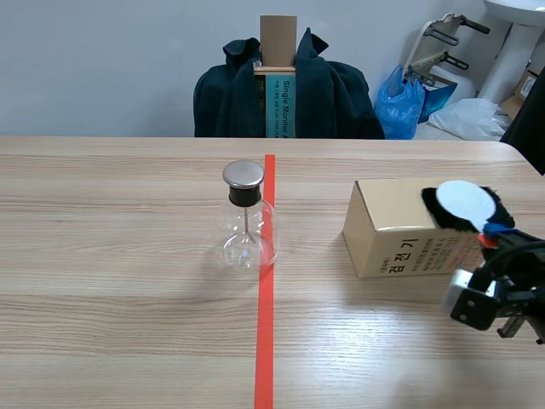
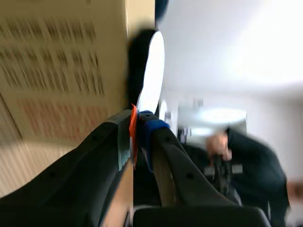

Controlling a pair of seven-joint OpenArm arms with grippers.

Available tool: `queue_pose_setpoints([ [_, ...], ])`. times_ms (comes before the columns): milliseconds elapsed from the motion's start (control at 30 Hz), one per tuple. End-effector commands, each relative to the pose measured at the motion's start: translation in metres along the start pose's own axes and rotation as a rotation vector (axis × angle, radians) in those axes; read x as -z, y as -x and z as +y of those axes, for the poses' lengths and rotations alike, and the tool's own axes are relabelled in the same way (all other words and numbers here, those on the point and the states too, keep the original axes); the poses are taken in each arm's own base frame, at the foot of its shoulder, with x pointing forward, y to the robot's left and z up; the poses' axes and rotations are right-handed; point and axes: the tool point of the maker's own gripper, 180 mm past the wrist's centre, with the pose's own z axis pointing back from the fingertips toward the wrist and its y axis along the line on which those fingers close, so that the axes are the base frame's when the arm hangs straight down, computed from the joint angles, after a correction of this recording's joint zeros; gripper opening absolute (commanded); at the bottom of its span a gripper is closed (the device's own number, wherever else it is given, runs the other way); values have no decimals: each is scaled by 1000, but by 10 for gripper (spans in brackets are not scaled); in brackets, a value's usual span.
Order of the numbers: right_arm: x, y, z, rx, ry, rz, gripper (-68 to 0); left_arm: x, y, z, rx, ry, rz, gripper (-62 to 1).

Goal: Do the electroscope experiment.
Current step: 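Rub the plate on the fur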

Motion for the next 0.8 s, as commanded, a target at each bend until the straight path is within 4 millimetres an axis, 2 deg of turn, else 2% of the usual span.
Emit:
queue_pose_setpoints([
  [0, 4, -1, -7, 4, 24, 15, -667, 1, -8, 1, -5, -2, -36, 14],
  [100, 1, 24, -6, 6, 21, 152, -667, 1, -8, 1, -6, -2, -37, 14],
  [133, 0, 27, -5, 5, 18, 165, -667, 1, -8, 1, -6, -2, -37, 14],
  [533, 0, 14, -6, -3, 22, 86, -667, 1, -8, 1, -6, -3, -37, 14],
  [633, -1, 17, -15, -27, 55, 72, -667, 1, -8, 1, -6, -3, -37, 14],
  [767, -1, 28, -43, -58, 149, 81, -667, 1, -8, 1, -6, -3, -37, 14],
])
